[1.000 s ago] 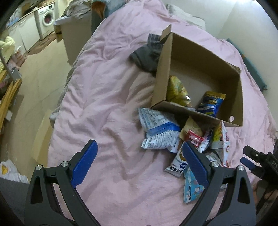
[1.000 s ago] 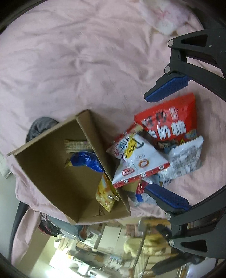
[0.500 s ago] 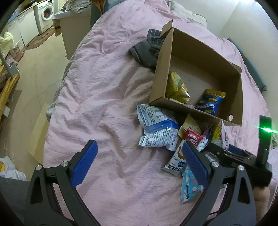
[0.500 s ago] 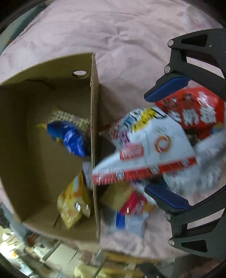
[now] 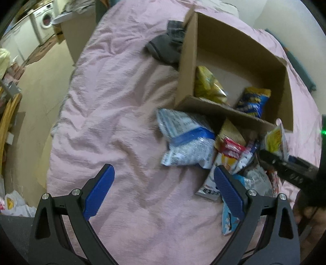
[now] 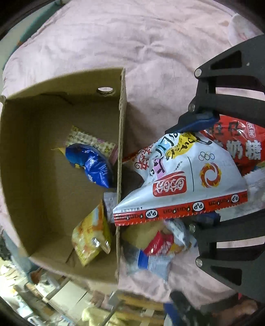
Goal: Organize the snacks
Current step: 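Grasp the white-and-red snack bag with the right gripper while the left grasps the red rice cake pack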
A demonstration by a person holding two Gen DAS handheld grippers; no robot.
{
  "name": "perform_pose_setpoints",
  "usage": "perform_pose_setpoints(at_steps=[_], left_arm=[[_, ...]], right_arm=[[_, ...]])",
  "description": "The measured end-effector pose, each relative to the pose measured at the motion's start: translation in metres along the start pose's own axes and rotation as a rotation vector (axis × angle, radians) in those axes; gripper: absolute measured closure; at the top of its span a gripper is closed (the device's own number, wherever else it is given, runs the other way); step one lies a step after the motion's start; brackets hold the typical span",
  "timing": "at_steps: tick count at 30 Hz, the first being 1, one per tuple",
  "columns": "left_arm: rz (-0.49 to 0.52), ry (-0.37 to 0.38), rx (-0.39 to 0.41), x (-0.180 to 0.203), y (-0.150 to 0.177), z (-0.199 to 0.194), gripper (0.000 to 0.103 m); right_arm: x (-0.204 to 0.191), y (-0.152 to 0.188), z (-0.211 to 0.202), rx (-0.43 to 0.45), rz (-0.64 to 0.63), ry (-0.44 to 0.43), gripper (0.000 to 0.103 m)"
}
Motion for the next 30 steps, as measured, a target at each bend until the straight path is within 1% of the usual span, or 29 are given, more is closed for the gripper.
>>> perform_pose_setpoints(at_steps=[2, 5, 9, 11, 12, 13, 15, 16, 18, 20, 21, 22, 23, 25, 27, 30], left_arm=[[0.024, 0.009, -0.01, 0.008, 0.003, 0.003, 0.006], [0.065, 0.009, -0.03, 0.019, 0.008, 0.011, 0.006], [0.143, 0.015, -0.063, 0.042, 0.018, 0.027, 0.006], [0.182, 0.025, -0.07, 0.053, 0.023, 0.032, 0.007], [0.205, 0.03, -0.07, 0.06, 0.025, 0.034, 0.009], [0.226, 0.034, -0.069, 0.066, 0.027, 0.036, 0.014], [0.257, 0.045, -0.066, 0.076, 0.029, 0.039, 0.021], [0.259, 0.041, -0.058, 0.078, 0.028, 0.04, 0.022], [0.266, 0.038, -0.044, 0.082, 0.027, 0.042, 0.024], [0.273, 0.051, -0.056, 0.087, 0.027, 0.046, 0.032], [0.275, 0.058, -0.061, 0.089, 0.027, 0.048, 0.036], [0.276, 0.059, -0.064, 0.09, 0.027, 0.049, 0.037], [0.278, 0.054, -0.062, 0.092, 0.026, 0.05, 0.04], [0.29, 0.058, -0.067, 0.094, 0.027, 0.052, 0.063], [0.296, 0.069, -0.077, 0.095, 0.029, 0.052, 0.076], [0.3, 0.074, -0.074, 0.095, 0.031, 0.048, 0.076]], right_arm=[[0.003, 0.002, -0.01, 0.018, 0.021, -0.038, 0.043], [0.01, 0.004, -0.029, 0.063, 0.063, -0.118, 0.043], [0.011, 0.004, -0.057, 0.15, 0.105, -0.258, 0.043], [0.013, 0.004, -0.069, 0.182, 0.11, -0.306, 0.043], [0.013, 0.005, -0.072, 0.191, 0.117, -0.324, 0.044], [0.015, 0.005, -0.076, 0.198, 0.131, -0.352, 0.044], [0.019, 0.006, -0.083, 0.207, 0.164, -0.405, 0.044], [0.022, 0.007, -0.087, 0.212, 0.18, -0.421, 0.044], [0.025, 0.009, -0.088, 0.216, 0.185, -0.427, 0.044], [0.027, 0.01, -0.087, 0.213, 0.177, -0.416, 0.044], [0.022, 0.012, -0.084, 0.212, 0.176, -0.411, 0.044], [0.023, 0.012, -0.083, 0.209, 0.175, -0.406, 0.044], [0.02, 0.01, -0.082, 0.206, 0.176, -0.405, 0.044], [0.024, 0.011, -0.083, 0.202, 0.177, -0.401, 0.044], [0.021, 0.011, -0.082, 0.197, 0.168, -0.395, 0.044], [0.017, 0.012, -0.077, 0.186, 0.158, -0.389, 0.044]])
Point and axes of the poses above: each gripper's, at about its wrist camera, not at the fingertips, and z roughly the way its jaws point, x to its right, y to its underside, the point moved 6 cm from there along z, roughly the way its jaws point, and after that the axes turned 10 degrees about -y, right-handed, at the moved point
